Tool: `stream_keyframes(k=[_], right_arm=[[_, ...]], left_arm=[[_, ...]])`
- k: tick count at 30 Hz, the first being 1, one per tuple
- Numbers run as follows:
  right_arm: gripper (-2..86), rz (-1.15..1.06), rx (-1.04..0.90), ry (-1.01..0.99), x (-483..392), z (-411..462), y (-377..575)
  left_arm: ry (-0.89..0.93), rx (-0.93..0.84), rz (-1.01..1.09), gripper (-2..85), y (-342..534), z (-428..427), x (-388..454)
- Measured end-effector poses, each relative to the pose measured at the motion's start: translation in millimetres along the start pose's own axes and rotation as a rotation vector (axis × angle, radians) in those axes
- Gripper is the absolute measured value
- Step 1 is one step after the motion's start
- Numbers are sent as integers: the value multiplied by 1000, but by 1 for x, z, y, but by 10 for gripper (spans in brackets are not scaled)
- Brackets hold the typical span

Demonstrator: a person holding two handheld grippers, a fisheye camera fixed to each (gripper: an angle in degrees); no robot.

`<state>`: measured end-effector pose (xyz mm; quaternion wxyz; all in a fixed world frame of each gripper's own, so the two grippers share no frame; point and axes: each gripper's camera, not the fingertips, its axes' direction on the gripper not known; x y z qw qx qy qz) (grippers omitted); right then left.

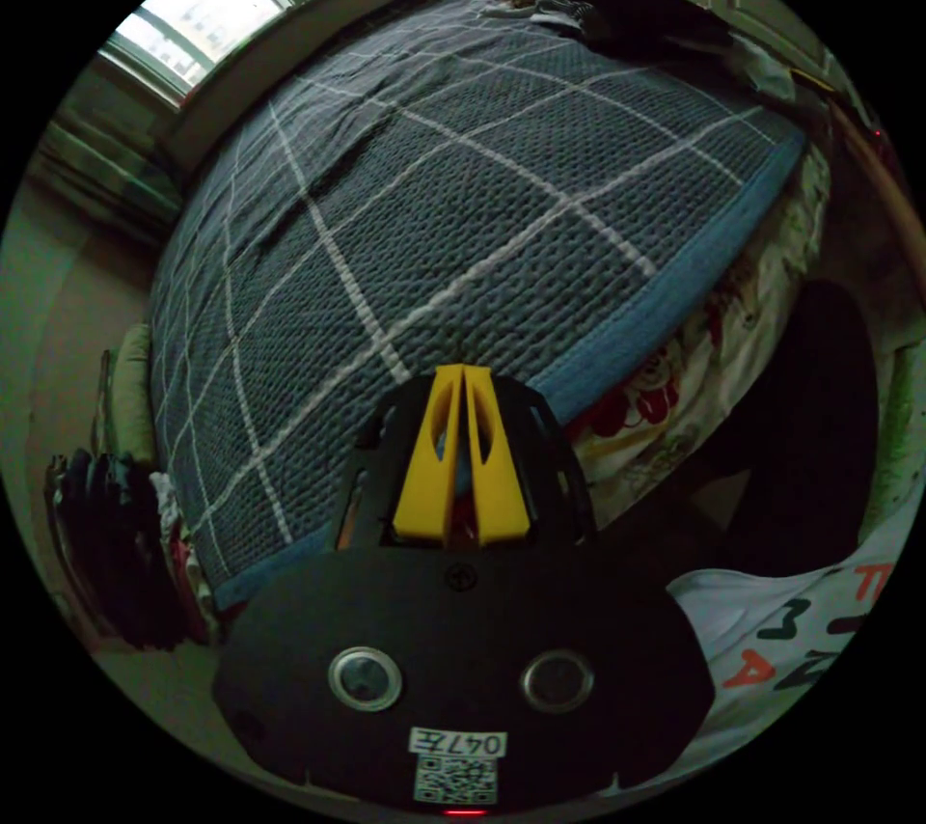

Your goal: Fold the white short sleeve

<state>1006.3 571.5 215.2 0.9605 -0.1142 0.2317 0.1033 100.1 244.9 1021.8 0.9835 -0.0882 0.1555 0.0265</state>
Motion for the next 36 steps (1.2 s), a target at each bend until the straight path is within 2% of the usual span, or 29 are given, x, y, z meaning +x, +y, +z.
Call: stream_keyframes(k=[3,4,6,8,10,12,14,16,18,20,24,27,29,31,36], right_arm=[[-3,-31,111,-37,-9,-58,16],[-3,-44,163,-89,-13,-85,24],[-4,-80,223,-180,-25,-123,37],[-4,-152,262,-274,-44,-153,52],[-4,-209,321,-382,-74,-187,74],[-4,-230,338,-410,-96,-206,89],[-4,-257,293,-382,-119,-215,102],[-3,-224,283,-392,-133,-227,117],[-2,-218,257,-415,-138,-234,122],[0,-237,232,-426,-139,-240,125],[6,-204,290,-487,-107,-270,133],[15,-115,337,-371,-71,-283,131],[41,-116,300,-312,-60,-276,119],[74,-152,199,-337,-57,-253,97],[51,-249,30,-373,-82,-214,71]], left_arm=[[-15,26,-18,-3,-11,-8,16],[55,86,-5,3,-17,-18,22],[255,209,16,35,-34,-39,30],[612,386,158,127,-76,-72,48],[767,416,206,157,-123,-88,68],[748,370,234,158,-172,-91,95],[666,231,287,132,-218,-80,135],[715,165,329,75,-233,-69,163],[661,128,352,10,-242,-60,187],[582,146,361,-3,-245,-57,204],[661,210,355,-8,-232,-72,199],[672,258,368,-8,-212,-88,193],[706,260,396,-8,-195,-98,193],[725,273,390,-8,-186,-106,194],[622,365,294,3,-189,-140,177]])
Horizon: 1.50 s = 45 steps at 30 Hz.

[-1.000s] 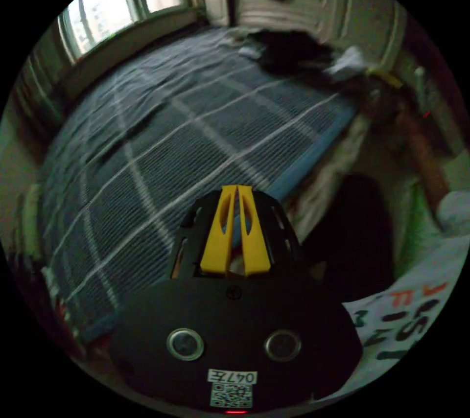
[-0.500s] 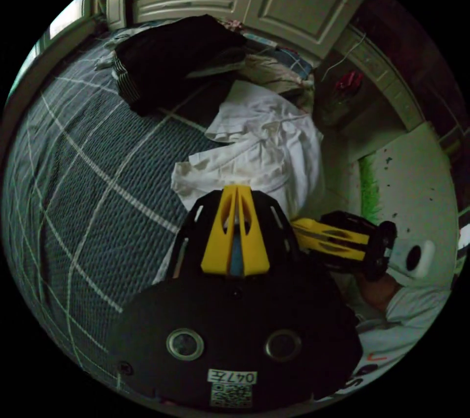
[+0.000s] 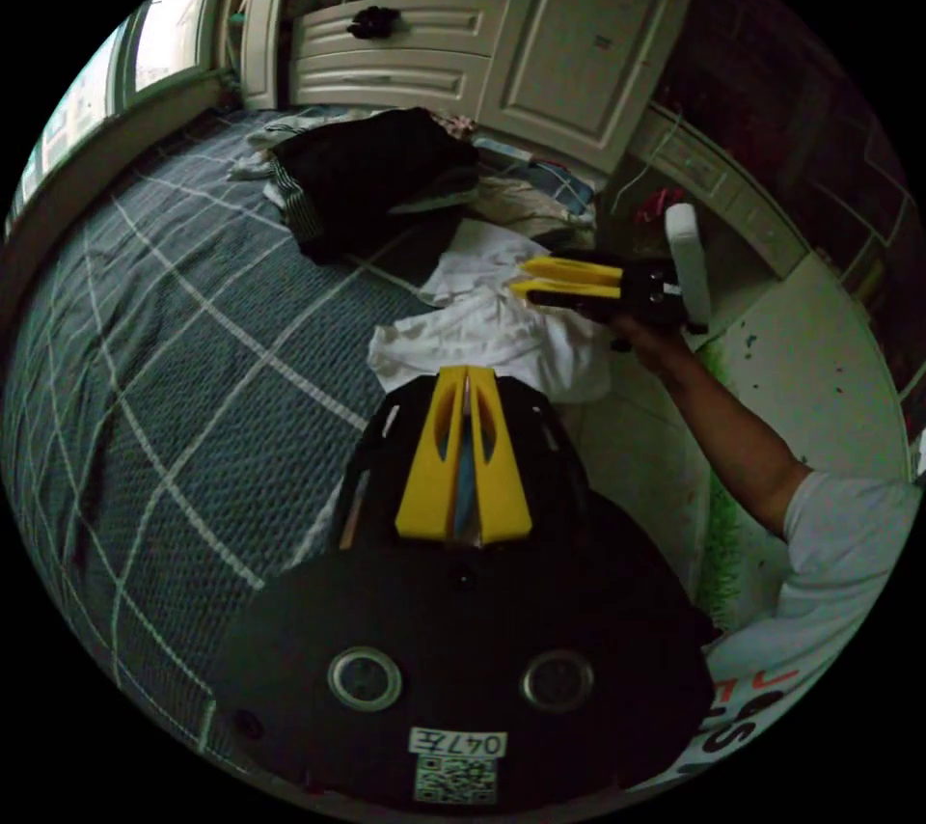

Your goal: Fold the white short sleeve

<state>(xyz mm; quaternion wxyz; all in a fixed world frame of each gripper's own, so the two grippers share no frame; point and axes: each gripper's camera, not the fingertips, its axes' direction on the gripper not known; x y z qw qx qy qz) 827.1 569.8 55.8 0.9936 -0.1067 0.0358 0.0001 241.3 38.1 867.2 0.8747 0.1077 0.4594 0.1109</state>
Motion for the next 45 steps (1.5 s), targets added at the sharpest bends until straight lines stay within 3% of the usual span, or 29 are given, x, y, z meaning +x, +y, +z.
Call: stream_keyframes(k=[3,5,10,12,15,17,22,24,29,33,38,45], right_arm=[[18,73,-99,-18,-3,8,1],[5,82,-53,-80,-14,-16,8],[-1,76,344,-146,-78,-175,49],[-2,44,412,-164,-103,-222,63],[-2,-8,432,-171,-140,-278,77],[-2,-13,435,-150,-156,-304,80],[-3,-41,543,-101,-199,-375,72],[-3,-84,621,-106,-215,-400,61],[-2,-227,882,-139,-263,-471,15],[-3,-281,1085,-85,-305,-525,-26],[-3,-259,1021,-227,-344,-535,-83],[-2,-164,743,-515,-394,-496,-113]], left_arm=[[22,-19,14,54,-10,-13,1],[51,-34,65,103,-14,-20,9],[-62,26,331,156,-22,-46,56],[-107,69,456,170,-23,-61,79],[32,71,683,133,-13,-84,114],[271,51,758,34,1,-108,124],[343,217,616,-5,32,-203,107],[246,302,577,-7,43,-261,103],[-330,491,506,-9,73,-450,136],[-515,739,360,-9,100,-571,146],[-572,706,260,-9,116,-677,133],[-714,669,191,-9,158,-681,96]])
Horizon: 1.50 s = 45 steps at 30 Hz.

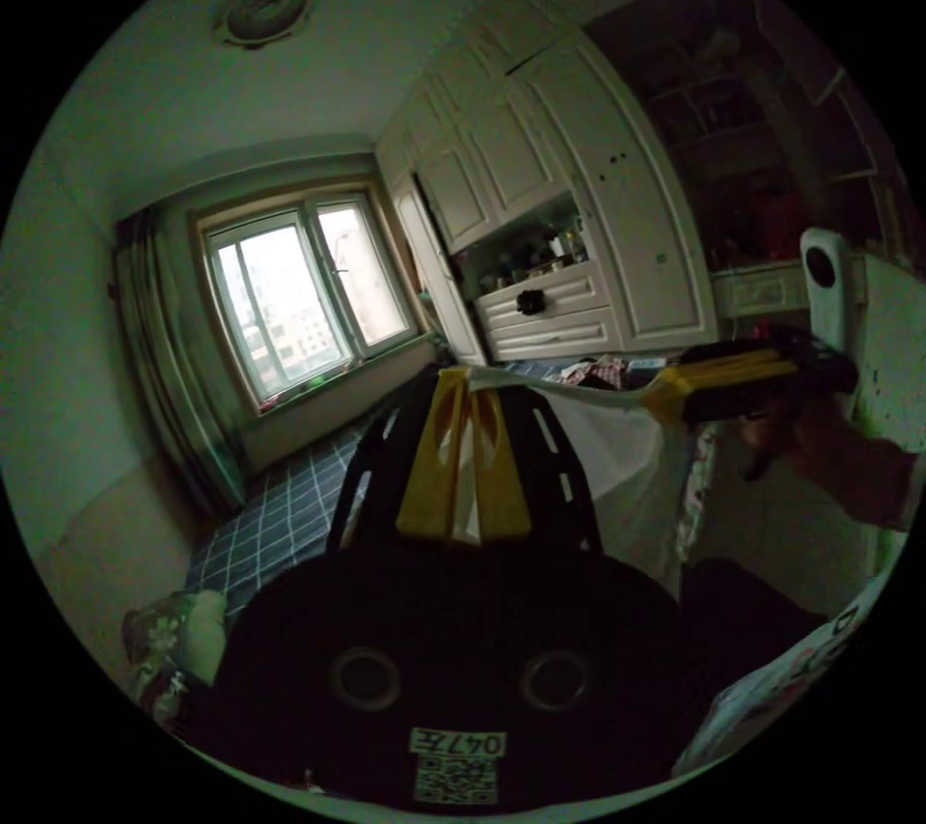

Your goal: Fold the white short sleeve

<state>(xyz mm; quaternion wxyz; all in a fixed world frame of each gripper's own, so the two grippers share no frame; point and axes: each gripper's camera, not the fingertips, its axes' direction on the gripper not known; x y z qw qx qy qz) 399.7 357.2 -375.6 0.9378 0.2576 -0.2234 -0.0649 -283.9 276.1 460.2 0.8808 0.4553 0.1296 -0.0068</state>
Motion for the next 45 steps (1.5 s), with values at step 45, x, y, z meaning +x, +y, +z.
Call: stream_keyframes(k=[45], right_arm=[[87,95,-391,-117,-84,238,121]], left_arm=[[472,27,-247,-9,77,-57,-161]])
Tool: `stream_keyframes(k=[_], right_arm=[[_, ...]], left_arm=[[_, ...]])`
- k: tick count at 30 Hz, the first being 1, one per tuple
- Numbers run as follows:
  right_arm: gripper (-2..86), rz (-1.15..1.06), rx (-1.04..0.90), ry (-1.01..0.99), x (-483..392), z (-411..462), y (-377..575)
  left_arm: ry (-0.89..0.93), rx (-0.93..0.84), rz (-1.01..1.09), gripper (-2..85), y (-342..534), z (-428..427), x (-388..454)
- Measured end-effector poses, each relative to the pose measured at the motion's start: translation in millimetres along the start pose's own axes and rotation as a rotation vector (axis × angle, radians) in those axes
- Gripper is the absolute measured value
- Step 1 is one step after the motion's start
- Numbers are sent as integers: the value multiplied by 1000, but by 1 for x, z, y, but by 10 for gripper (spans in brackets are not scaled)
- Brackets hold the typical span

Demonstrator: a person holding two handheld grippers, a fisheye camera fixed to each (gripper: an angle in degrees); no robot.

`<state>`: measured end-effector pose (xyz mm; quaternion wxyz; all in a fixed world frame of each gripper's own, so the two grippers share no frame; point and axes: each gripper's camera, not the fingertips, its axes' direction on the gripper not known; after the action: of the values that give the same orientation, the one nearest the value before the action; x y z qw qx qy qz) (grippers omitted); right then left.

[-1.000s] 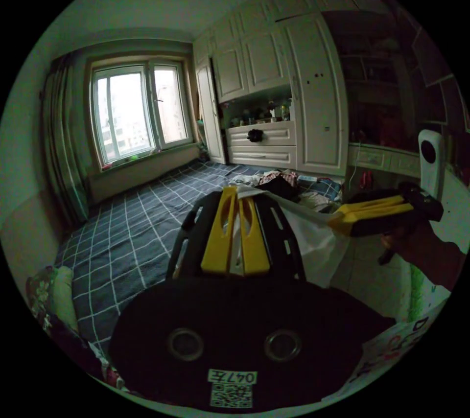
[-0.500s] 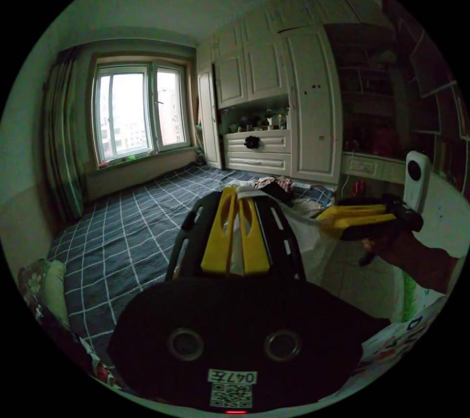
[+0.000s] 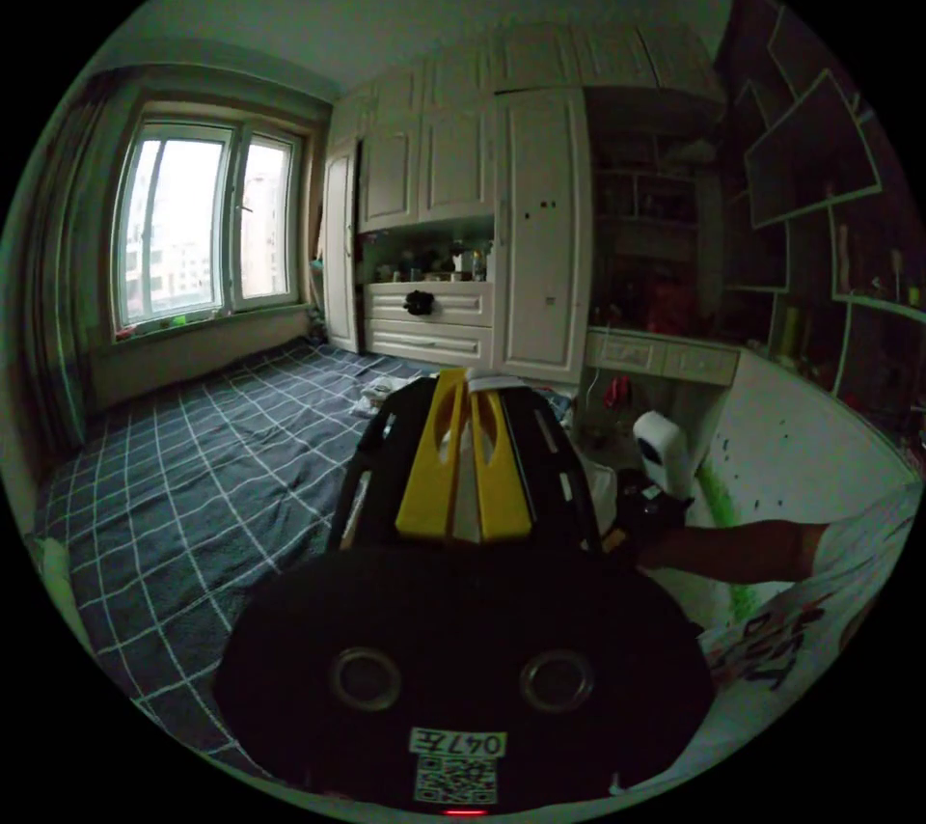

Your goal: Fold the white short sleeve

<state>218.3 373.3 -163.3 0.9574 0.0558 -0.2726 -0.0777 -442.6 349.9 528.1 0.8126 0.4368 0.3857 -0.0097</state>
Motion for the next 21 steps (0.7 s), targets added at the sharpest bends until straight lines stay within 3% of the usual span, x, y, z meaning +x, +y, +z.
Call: stream_keyframes(k=[1,3,14,21], right_arm=[[15,2,15,-24,1,3,3],[1,-17,56,-72,3,3,8],[-4,-73,84,183,9,-25,-11],[-7,0,200,252,57,-38,-27]], left_arm=[[8,14,-13,-9,4,-7,-4],[0,27,-20,-9,10,-16,-8],[-129,63,-64,-9,62,-27,-28],[-91,5,-114,-9,108,-8,-36]])
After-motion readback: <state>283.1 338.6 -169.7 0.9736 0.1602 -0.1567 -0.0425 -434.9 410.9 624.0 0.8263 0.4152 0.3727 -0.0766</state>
